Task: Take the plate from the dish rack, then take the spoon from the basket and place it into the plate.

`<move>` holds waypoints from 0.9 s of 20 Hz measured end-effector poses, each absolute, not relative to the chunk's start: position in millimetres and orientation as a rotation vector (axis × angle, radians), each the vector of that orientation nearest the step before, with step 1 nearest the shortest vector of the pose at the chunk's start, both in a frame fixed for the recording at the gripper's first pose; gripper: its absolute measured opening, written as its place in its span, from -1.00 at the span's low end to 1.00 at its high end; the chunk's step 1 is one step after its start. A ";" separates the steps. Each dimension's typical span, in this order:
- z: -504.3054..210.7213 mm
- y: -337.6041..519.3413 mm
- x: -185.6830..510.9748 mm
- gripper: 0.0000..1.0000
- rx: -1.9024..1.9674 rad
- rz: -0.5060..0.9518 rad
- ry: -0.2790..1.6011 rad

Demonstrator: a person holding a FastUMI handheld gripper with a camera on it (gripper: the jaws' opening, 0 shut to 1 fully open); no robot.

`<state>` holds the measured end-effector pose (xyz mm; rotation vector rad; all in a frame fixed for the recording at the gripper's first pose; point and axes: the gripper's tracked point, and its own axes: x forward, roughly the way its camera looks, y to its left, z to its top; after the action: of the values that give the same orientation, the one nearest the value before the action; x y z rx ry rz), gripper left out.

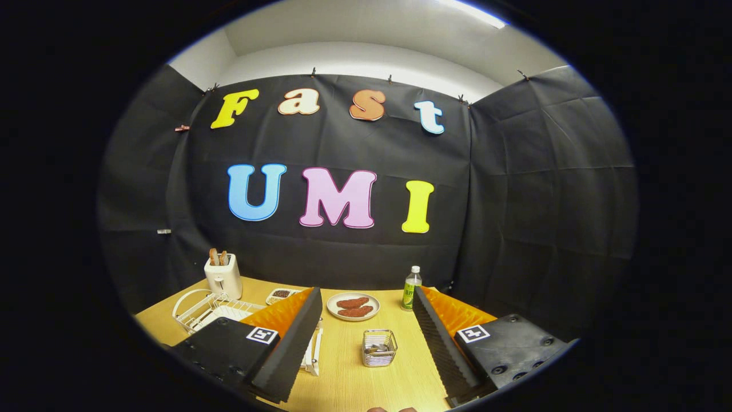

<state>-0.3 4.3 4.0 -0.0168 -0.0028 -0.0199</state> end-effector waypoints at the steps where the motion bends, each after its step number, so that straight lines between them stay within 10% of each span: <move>1: 4.2 5.6 0.2 0.95 -0.017 -0.019 -0.002; 18: -5.3 57.0 41.7 0.95 -0.035 0.074 0.031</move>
<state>41.7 57.0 -5.3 -0.0346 0.0313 0.0736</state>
